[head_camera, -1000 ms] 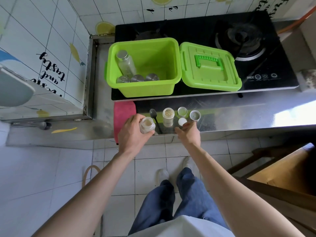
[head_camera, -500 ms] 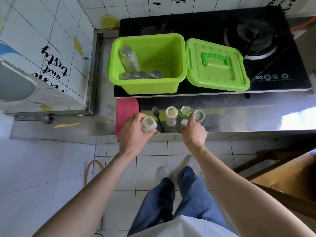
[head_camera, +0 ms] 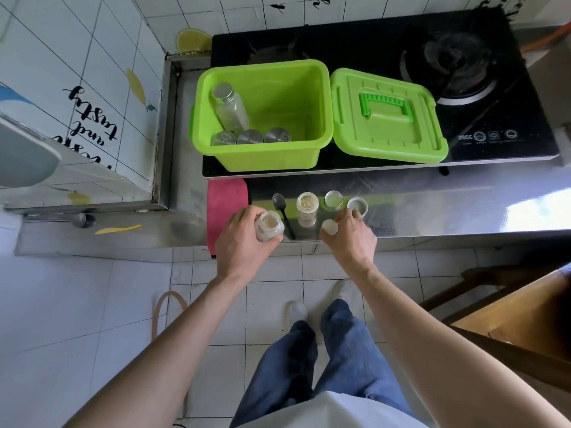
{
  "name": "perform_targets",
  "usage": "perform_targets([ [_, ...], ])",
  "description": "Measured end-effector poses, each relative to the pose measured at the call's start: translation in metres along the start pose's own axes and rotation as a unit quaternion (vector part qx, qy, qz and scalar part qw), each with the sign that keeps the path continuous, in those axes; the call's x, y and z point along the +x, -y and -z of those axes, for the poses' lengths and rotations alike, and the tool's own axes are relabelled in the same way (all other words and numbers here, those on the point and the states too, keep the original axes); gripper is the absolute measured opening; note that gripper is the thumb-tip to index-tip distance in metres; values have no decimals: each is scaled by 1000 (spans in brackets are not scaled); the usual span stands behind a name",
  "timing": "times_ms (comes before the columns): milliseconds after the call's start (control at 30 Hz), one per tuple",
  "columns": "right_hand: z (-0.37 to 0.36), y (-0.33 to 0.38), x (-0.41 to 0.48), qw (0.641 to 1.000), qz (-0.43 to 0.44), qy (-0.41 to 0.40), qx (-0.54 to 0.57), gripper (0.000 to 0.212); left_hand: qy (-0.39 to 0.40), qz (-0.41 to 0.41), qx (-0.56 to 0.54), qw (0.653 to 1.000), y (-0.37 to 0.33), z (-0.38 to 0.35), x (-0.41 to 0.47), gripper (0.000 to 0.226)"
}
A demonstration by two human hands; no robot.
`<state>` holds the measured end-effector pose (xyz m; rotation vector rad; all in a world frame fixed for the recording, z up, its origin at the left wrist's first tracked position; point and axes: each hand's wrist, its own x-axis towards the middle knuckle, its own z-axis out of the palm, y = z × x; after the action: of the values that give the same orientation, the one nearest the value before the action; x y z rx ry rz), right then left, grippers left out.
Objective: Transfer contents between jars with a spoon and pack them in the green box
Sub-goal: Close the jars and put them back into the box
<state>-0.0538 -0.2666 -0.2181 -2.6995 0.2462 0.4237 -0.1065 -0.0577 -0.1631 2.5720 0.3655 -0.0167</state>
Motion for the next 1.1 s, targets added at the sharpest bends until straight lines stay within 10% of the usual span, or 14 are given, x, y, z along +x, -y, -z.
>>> perform_targets([
  [533, 100, 57, -32, 947, 217, -17, 235, 34, -53, -80, -44, 994, -40, 28, 10, 44],
  [1100, 132, 95, -58, 950, 285, -109, 69, 44, -68, -169, -56, 982, -56, 57, 9, 54],
])
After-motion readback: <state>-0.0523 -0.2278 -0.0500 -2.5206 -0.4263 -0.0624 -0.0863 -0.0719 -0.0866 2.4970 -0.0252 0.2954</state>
